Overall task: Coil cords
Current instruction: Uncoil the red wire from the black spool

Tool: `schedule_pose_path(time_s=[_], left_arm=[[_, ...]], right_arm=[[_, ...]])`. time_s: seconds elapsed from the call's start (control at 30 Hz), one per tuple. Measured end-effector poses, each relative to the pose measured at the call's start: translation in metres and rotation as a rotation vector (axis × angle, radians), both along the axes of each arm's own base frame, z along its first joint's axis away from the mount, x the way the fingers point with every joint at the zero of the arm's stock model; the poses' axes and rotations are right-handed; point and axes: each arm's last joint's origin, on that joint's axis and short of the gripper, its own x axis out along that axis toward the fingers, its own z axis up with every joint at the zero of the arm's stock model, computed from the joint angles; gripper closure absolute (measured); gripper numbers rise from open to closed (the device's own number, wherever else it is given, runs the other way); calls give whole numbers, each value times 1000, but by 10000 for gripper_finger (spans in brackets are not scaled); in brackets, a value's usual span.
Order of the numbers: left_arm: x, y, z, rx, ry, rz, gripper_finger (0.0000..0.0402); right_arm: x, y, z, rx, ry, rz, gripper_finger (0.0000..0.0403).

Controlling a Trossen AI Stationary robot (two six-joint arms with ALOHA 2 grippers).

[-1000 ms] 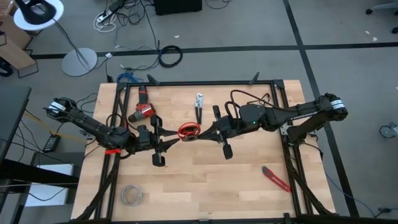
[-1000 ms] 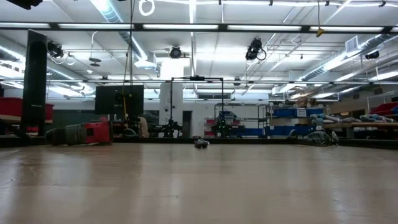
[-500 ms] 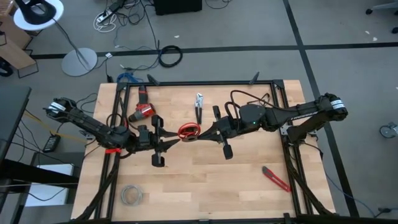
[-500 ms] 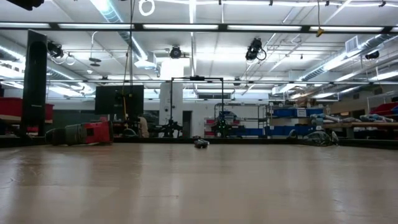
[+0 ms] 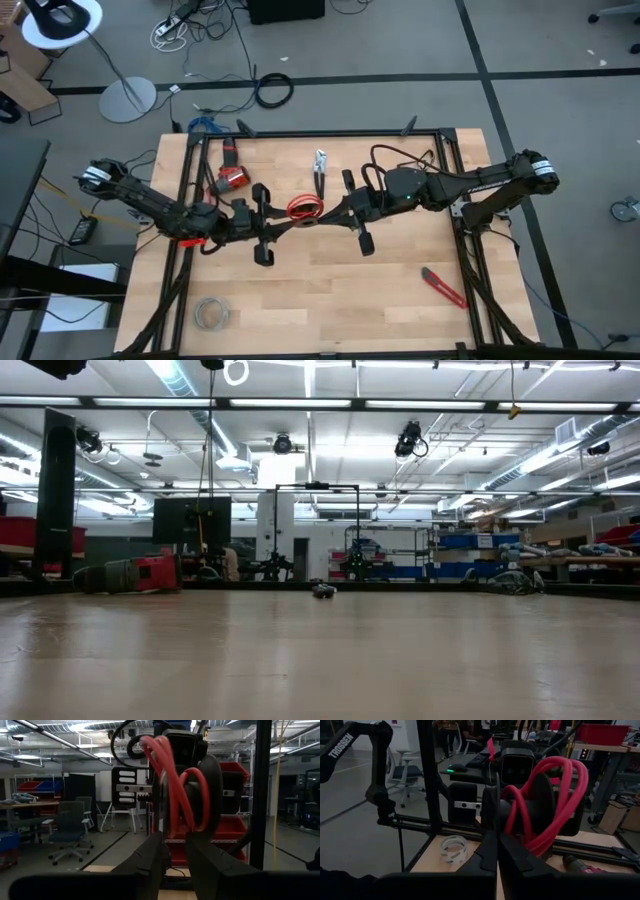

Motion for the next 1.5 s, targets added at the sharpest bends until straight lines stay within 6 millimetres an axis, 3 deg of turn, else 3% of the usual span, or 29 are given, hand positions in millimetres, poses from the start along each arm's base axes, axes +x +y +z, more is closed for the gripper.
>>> schedule_pose_path(time_s=[0.5, 0.9, 1.5], left_arm=[[2, -1, 0, 19, 6, 5, 316], [1, -1, 2, 23, -10, 6, 386], [-12, -3, 17, 32, -77, 4, 393]], right_arm=[[0, 1, 0, -1, 5, 3, 403], [-3, 9, -5, -15, 57, 7, 403], [-6, 14, -19, -53, 185, 25, 403]])
